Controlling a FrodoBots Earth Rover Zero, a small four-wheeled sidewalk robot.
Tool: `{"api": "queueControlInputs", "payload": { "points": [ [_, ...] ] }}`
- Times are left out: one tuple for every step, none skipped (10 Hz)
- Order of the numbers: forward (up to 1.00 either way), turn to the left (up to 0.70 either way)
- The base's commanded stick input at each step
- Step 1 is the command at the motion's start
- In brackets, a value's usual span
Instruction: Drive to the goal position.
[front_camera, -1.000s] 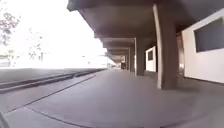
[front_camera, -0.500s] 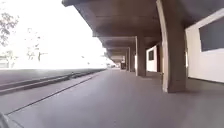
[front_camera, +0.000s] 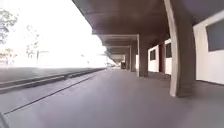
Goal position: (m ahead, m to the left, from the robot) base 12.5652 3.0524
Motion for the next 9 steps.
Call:
{"api": "queueControlInputs", "payload": {
  "points": [
    [0.70, 0.00],
    [0.70, 0.00],
    [0.70, 0.00],
    [0.70, 0.00],
    [0.70, 0.00],
    [0.70, 0.00],
    [0.70, 0.00],
    [0.70, 0.00],
    [0.70, 0.00]
  ]
}}
